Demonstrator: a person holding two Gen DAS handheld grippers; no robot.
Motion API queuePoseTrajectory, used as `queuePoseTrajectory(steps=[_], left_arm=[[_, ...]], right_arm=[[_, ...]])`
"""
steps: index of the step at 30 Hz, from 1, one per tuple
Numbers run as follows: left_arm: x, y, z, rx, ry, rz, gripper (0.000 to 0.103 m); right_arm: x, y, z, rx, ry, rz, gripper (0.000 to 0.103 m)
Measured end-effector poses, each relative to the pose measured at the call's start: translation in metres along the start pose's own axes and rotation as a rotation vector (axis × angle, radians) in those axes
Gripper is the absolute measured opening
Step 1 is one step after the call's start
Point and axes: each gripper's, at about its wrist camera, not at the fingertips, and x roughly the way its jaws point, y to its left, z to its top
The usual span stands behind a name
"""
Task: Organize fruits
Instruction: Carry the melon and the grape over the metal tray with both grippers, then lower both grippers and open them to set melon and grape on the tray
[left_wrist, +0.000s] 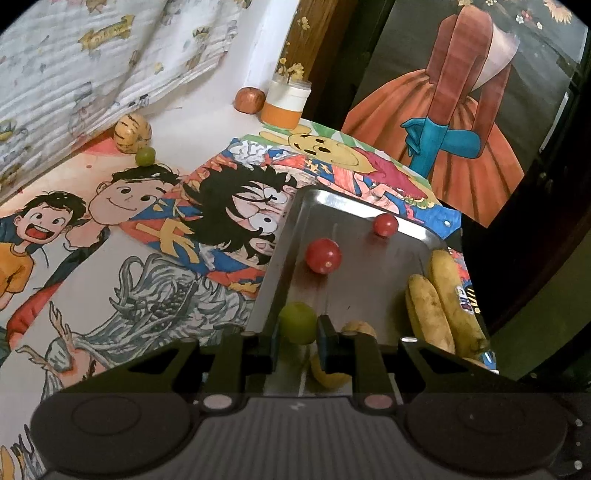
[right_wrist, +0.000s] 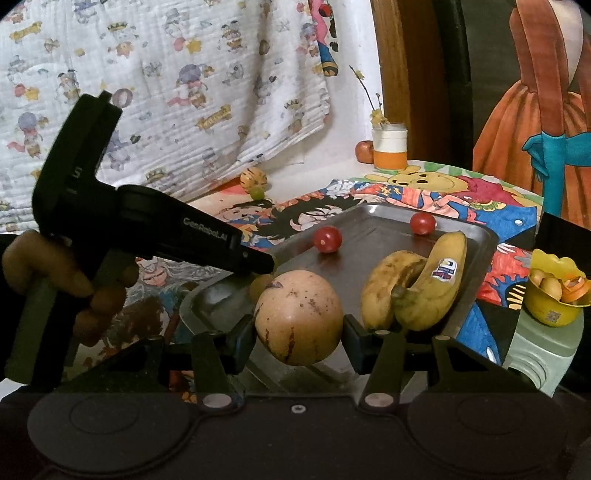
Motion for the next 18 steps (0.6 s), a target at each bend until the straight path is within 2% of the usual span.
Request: queuePoseTrajectory(steps=[18], left_arm=[[-0.003, 0.000, -0.004, 0.000, 0.002, 0.005, 0.024]], right_arm=[[0.013, 0.011, -0.007, -0.004, 0.001, -0.072, 0.053]])
